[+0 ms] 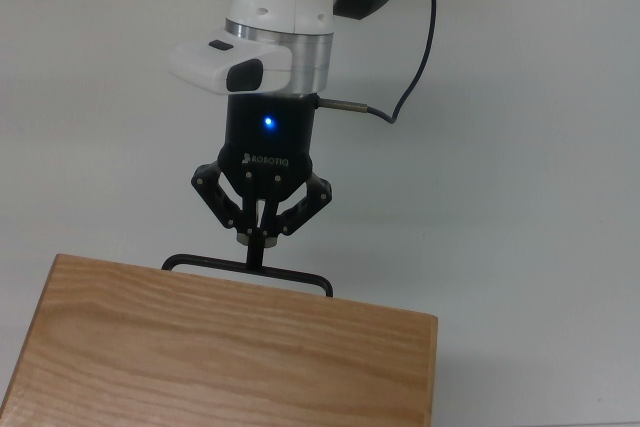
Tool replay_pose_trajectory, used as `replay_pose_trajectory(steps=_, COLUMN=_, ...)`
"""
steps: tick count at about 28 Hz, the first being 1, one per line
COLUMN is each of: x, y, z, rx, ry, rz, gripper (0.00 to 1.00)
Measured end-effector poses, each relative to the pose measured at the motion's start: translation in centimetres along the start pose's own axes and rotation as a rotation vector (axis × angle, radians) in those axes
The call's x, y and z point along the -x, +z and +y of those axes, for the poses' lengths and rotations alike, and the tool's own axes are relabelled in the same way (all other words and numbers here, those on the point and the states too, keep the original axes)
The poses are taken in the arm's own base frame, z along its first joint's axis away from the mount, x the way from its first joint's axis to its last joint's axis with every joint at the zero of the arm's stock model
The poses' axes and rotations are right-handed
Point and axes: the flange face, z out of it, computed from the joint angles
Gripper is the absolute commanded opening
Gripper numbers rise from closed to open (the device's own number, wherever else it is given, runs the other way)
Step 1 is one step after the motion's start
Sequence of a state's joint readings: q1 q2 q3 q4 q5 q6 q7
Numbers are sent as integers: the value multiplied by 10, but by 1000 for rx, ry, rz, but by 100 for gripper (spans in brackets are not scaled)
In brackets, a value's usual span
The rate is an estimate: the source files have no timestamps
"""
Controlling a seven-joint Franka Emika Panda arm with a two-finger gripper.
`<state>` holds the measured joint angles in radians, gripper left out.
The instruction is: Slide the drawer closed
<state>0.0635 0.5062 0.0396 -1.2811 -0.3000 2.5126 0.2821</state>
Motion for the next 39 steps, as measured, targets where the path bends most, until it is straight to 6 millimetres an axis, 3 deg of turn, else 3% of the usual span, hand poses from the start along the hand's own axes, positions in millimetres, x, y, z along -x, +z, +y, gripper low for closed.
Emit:
replay_pose_trajectory(steps=7, x=1, y=0, z=5, rx=12, ry=4, rz=-23, gripper=0)
replay_pose_trajectory(steps=20, x=23, y=-10, z=17, rx=75, ry=33, rz=-300, gripper=0)
replay_pose_trajectory(steps=39, x=41, y=-100, z=14, rx=14, ry=75, rz=-553, gripper=0)
